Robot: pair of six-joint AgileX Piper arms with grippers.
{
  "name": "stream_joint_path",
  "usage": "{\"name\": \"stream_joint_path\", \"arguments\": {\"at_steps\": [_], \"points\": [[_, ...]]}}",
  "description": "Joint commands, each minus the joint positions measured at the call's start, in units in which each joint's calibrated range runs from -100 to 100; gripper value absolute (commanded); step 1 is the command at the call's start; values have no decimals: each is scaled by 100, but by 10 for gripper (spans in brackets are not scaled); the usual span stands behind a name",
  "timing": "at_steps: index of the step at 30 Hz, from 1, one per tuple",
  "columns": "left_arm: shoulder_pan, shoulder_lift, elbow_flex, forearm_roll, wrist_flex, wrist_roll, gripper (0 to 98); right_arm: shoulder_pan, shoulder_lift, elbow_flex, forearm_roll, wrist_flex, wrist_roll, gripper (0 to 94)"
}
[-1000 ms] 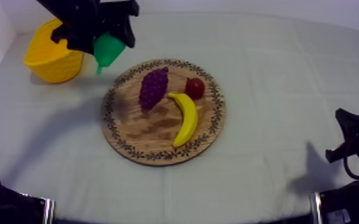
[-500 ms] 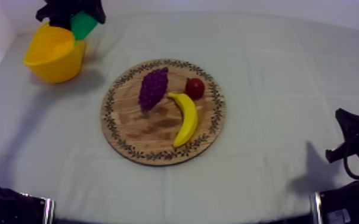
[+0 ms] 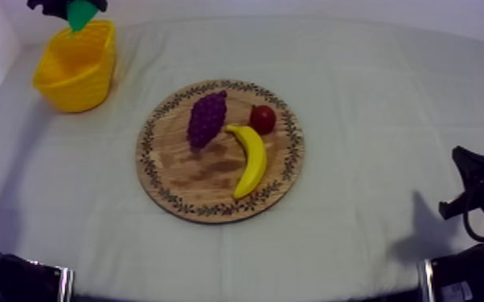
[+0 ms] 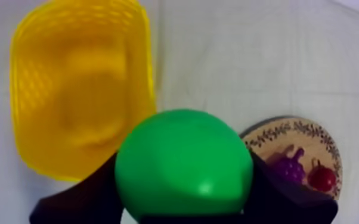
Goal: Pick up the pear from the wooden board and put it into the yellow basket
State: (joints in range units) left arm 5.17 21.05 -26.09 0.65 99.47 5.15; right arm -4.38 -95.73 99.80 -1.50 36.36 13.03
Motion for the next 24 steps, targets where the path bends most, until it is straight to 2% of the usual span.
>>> {"name": "stream_joint_path", "arguments": {"at_steps": [1,14,24], "points": [[-100,111,-265,-13,11,-40,546,2,-3,-2,1,2,-1,4],[-555,653,-1015,-36,28,-281,540,2,-3,-2,1,2,-1,4],[-677,1022,-1160,-37,29,-328,545,2,-3,-2,1,2,-1,4]]}}
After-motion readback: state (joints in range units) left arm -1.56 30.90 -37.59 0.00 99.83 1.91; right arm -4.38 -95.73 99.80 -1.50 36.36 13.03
